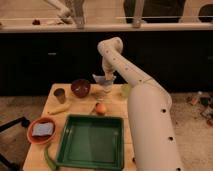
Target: Place towel in paper cup
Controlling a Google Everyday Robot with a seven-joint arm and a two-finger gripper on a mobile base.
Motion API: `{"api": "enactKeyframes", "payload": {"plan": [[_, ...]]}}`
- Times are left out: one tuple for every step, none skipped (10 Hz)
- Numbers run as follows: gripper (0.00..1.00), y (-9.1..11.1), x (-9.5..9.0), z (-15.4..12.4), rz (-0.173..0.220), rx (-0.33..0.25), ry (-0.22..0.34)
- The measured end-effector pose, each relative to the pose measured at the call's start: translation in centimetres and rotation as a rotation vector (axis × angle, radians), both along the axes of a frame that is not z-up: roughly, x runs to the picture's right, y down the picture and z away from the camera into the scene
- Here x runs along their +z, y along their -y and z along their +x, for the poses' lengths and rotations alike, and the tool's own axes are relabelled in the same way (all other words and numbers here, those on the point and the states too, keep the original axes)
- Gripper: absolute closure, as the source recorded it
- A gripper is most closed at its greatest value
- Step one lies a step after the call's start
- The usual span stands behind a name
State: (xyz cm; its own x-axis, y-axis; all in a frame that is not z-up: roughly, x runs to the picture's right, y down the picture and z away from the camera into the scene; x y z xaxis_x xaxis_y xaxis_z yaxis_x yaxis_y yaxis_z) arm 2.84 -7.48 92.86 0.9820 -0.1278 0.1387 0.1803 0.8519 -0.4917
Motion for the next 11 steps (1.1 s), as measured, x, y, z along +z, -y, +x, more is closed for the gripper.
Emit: {"api": "enactKeyframes", "payload": {"plan": [[0.57,0.0,0.0,-0.01,0.0,0.0,0.0],[0.47,-0.01,0.0,-0.02,0.0,0.0,0.0],[0.36,-0.04,0.03,-0.04,-0.001,-0.001,0.0],[0.27,-0.11,0.09,-0.04,-0.002,-0.001,0.0],[0.21,-0.1,0.08,-0.06,-0.002,-0.001,0.0],[0.2,-0.11,0.09,-0.06,-0.002,-0.001,0.0],[0.2,-0.1,0.08,-0.06,-0.002,-0.001,0.0],[0.2,-0.11,0.09,-0.06,-0.002,-0.001,0.0],[0.2,-0.11,0.09,-0.06,-0.002,-0.001,0.0],[0.2,-0.1,0.08,-0.06,-0.002,-0.001,0.0],[0.2,-0.11,0.09,-0.06,-0.002,-0.001,0.0]]}}
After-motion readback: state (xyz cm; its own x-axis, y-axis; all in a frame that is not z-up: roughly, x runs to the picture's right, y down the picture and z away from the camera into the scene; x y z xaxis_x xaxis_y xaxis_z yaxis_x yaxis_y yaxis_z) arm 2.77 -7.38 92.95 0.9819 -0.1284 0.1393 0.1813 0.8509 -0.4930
